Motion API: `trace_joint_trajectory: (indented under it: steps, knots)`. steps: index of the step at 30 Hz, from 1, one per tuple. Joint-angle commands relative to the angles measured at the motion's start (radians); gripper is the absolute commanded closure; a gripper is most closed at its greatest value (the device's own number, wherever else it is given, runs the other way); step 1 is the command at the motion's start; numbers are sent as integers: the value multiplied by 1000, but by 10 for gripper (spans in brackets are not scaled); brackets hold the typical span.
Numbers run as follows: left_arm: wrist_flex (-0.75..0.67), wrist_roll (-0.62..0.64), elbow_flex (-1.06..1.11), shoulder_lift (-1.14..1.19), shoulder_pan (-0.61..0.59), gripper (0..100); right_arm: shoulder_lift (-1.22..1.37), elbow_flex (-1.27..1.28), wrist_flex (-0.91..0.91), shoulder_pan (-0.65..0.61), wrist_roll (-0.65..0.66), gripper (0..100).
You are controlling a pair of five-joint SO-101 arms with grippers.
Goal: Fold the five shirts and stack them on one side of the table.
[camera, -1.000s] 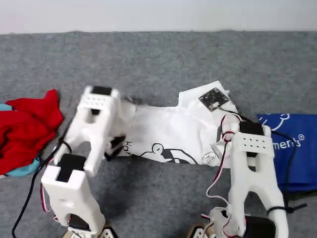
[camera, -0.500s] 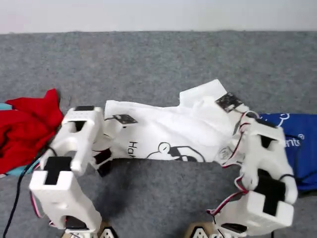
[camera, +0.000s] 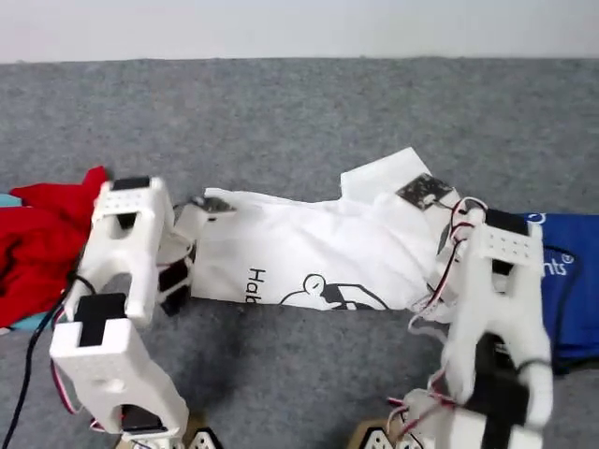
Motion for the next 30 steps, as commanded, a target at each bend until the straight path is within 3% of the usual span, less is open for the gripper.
trace_joint_trajectory:
  steps: [1,4,8,13,17,24,30]
  knots:
    - [48,49,-139,-40,8,987,-228,-26,70,-47,-55,857]
    - [46,54,-183,-46,52,987,-275,-35,27,-59,-124,857]
    - [14,58,-231,-38,164,987,-173,-74,-214,-59,-235,857]
    - [-180,61,-205,-37,307,987,113,-216,-438,-99,-299,858]
    - [-414,175,-102,-37,331,987,401,-489,-403,-104,-385,858]
    - [-657,405,41,-14,310,987,740,-1059,-4,-125,-485,855]
    - [-715,462,45,38,311,987,984,-1346,93,-108,-486,855]
